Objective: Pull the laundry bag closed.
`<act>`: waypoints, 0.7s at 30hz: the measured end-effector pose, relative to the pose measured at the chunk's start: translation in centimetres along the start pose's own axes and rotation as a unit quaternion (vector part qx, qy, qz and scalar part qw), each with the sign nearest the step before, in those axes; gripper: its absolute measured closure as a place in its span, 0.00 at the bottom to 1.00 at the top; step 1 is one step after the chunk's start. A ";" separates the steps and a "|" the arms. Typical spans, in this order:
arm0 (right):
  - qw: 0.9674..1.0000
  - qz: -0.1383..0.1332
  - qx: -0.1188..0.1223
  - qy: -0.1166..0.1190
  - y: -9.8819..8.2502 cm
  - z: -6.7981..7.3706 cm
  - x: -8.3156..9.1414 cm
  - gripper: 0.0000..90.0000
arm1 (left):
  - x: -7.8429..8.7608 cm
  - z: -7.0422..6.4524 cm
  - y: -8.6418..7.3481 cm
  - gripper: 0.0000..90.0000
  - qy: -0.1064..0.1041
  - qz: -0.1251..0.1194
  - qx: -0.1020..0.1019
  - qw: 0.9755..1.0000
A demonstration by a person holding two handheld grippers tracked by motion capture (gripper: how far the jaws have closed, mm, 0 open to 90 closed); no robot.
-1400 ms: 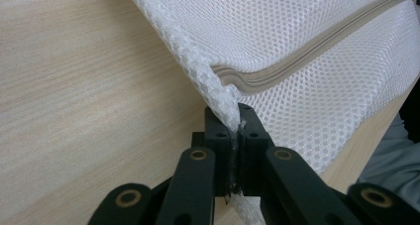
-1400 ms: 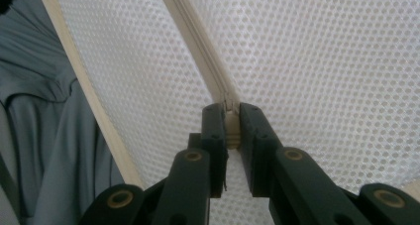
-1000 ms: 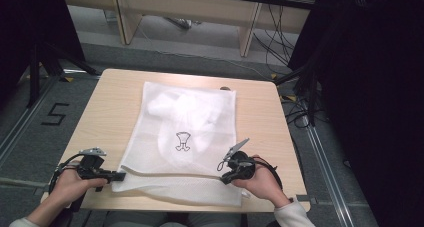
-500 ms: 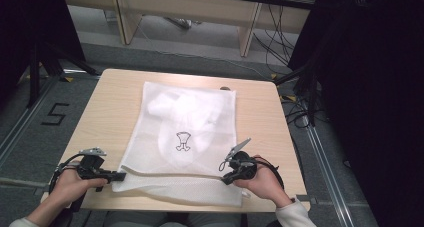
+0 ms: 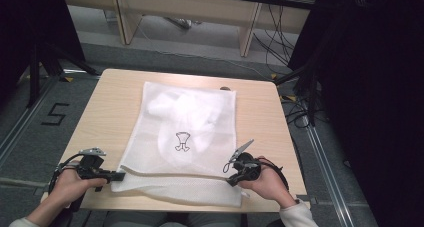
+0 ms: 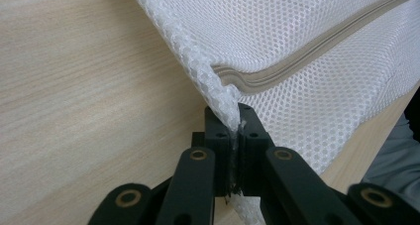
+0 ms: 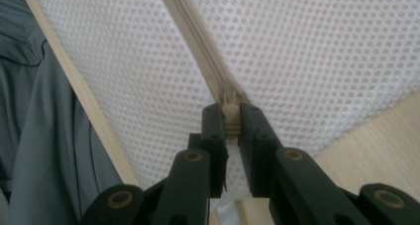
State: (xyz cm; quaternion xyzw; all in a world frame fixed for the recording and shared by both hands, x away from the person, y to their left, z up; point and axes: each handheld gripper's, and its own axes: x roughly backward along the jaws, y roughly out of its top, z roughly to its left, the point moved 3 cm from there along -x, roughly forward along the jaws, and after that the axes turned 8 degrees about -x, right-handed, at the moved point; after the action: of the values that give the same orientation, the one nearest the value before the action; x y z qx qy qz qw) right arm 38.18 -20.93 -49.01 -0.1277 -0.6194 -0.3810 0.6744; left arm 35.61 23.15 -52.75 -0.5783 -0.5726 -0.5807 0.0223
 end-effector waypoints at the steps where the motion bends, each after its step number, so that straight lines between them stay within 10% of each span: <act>1: 1.000 0.001 -0.003 0.000 -0.2 -0.1 0.1 0.91 | 0.0 0.0 0.0 0.95 0.000 0.000 0.000 1.000; 21: 1.000 0.007 -0.018 -0.002 -1.4 -1.2 0.3 0.91 | -0.2 0.0 -0.1 0.95 0.005 -0.008 0.009 1.000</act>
State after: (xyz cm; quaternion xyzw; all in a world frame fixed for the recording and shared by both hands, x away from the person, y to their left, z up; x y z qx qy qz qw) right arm 38.11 -22.81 -49.42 -0.1444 -0.6129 -0.3870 0.6736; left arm 35.60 23.03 -52.88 -0.5703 -0.5825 -0.5786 0.0260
